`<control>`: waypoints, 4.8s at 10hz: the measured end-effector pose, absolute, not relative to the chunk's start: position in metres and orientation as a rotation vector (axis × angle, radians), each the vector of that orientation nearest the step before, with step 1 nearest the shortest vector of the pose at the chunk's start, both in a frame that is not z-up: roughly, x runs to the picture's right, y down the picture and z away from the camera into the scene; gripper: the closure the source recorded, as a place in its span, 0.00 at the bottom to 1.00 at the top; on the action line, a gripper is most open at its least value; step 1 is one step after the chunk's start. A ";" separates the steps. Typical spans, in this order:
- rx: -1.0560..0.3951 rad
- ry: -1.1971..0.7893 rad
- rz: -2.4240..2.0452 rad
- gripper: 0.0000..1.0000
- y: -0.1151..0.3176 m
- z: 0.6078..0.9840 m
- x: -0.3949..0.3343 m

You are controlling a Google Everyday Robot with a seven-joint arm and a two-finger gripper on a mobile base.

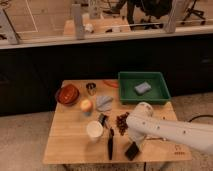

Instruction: Wipe table surface with eraser

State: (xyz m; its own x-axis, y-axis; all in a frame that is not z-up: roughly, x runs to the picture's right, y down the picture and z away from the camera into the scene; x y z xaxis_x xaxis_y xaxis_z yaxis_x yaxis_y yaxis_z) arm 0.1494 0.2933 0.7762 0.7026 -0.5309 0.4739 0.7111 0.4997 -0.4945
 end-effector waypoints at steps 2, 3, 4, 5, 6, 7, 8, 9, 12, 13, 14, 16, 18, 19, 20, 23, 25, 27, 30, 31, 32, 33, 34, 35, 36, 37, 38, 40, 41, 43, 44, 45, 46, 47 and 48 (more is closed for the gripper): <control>-0.690 -0.302 -0.782 1.00 0.283 0.772 0.120; -0.676 -0.311 -0.786 1.00 0.278 0.770 0.111; -0.671 -0.320 -0.792 1.00 0.276 0.769 0.105; -0.666 -0.329 -0.802 1.00 0.275 0.769 0.102; -0.659 -0.344 -0.822 1.00 0.278 0.767 0.096; -0.659 -0.350 -0.836 1.00 0.281 0.765 0.095; -0.663 -0.355 -0.848 1.00 0.286 0.762 0.095; -0.667 -0.361 -0.860 1.00 0.293 0.758 0.096; -0.691 -0.342 -0.867 1.00 0.313 0.748 0.125; -0.697 -0.327 -0.851 1.00 0.312 0.751 0.139; -0.707 -0.310 -0.825 1.00 0.312 0.755 0.152; -0.716 -0.284 -0.785 1.00 0.307 0.765 0.166; -0.707 -0.267 -0.747 1.00 0.292 0.776 0.169; -0.695 -0.265 -0.738 1.00 0.283 0.779 0.166; -0.687 -0.269 -0.736 1.00 0.279 0.779 0.161; -0.670 -0.291 -0.756 1.00 0.277 0.778 0.139; -0.670 -0.307 -0.780 1.00 0.285 0.773 0.128; -0.669 -0.327 -0.807 1.00 0.293 0.766 0.115; -0.671 -0.330 -0.831 1.00 0.304 0.756 0.116; -0.675 -0.324 -0.832 1.00 0.306 0.754 0.122; -0.680 -0.312 -0.831 1.00 0.308 0.755 0.130; -0.689 -0.296 -0.822 1.00 0.309 0.757 0.141; -0.701 -0.280 -0.799 1.00 0.309 0.760 0.154; -0.710 -0.268 -0.782 1.00 0.310 0.763 0.163; -0.719 -0.256 -0.756 1.00 0.308 0.769 0.169; -0.720 -0.248 -0.735 1.00 0.305 0.773 0.172; -0.718 -0.239 -0.716 1.00 0.300 0.775 0.175; -0.708 -0.234 -0.686 1.00 0.284 0.779 0.170; -0.705 -0.240 -0.688 1.00 0.279 0.780 0.162; -0.701 -0.258 -0.708 1.00 0.274 0.782 0.138; -0.696 -0.274 -0.731 1.00 0.272 0.783 0.120; -0.693 -0.285 -0.747 1.00 0.272 0.782 0.110; -0.685 -0.301 -0.779 1.00 0.272 0.778 0.094; -0.679 -0.311 -0.803 1.00 0.274 0.773 0.086; -0.676 -0.316 -0.818 1.00 0.277 0.769 0.083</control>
State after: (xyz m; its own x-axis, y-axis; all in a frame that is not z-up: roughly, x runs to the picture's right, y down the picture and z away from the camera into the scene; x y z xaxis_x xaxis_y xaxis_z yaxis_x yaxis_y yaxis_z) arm 0.0829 0.2770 0.7688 0.6528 -0.5647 0.5049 0.7575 0.4919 -0.4293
